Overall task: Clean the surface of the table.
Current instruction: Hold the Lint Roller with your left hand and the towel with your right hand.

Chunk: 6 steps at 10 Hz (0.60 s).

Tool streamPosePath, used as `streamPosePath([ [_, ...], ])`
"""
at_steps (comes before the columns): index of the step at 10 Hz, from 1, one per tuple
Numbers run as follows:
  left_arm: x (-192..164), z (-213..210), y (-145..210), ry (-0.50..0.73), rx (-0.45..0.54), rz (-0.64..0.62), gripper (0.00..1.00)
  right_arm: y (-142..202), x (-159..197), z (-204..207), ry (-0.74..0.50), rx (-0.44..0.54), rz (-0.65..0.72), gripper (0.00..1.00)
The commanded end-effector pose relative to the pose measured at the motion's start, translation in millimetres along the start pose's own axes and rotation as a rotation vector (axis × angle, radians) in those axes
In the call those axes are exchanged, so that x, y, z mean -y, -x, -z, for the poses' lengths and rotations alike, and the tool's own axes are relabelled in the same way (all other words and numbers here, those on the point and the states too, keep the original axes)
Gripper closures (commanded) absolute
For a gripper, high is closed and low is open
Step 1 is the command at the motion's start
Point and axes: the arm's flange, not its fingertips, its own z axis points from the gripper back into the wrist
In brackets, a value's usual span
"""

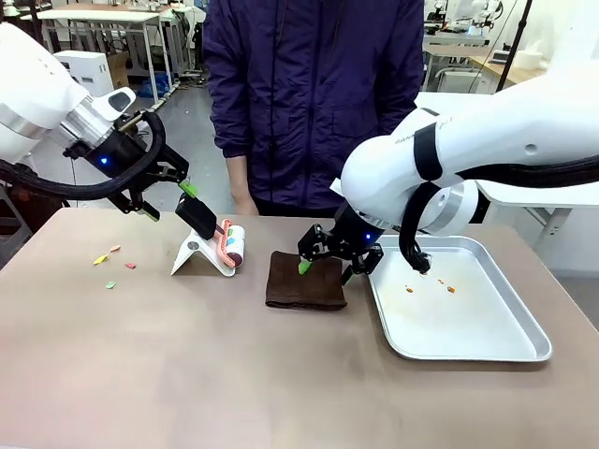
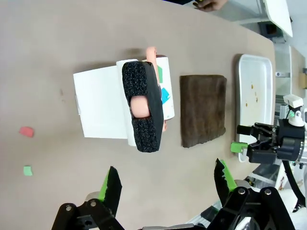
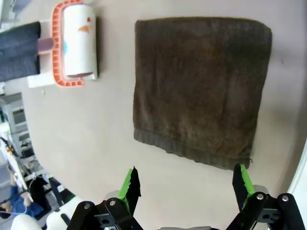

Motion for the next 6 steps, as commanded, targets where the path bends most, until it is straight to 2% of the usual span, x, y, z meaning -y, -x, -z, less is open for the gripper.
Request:
streamPosePath([
  [1, 6, -3, -6, 0.038, 0.017, -0.038, 0.00, -4, -10, -5, 0.017, 0.024, 0.044, 0.00],
  [2, 6, -4, -8, 0.051, 0.009, -0.043, 0.00, -1, -6, -11, 0.036, 0.045, 0.052, 0.00],
  [3, 1, -1, -2, 0.010, 0.005, -0.006, 0.00, -2, 0, -1, -0.001, 0.003, 0.017, 0.00],
  [6, 2, -1, -3, 0.018, 0.008, -0.013, 0.00, -2, -1, -3, -0.001, 0.007, 0.028, 0.00],
])
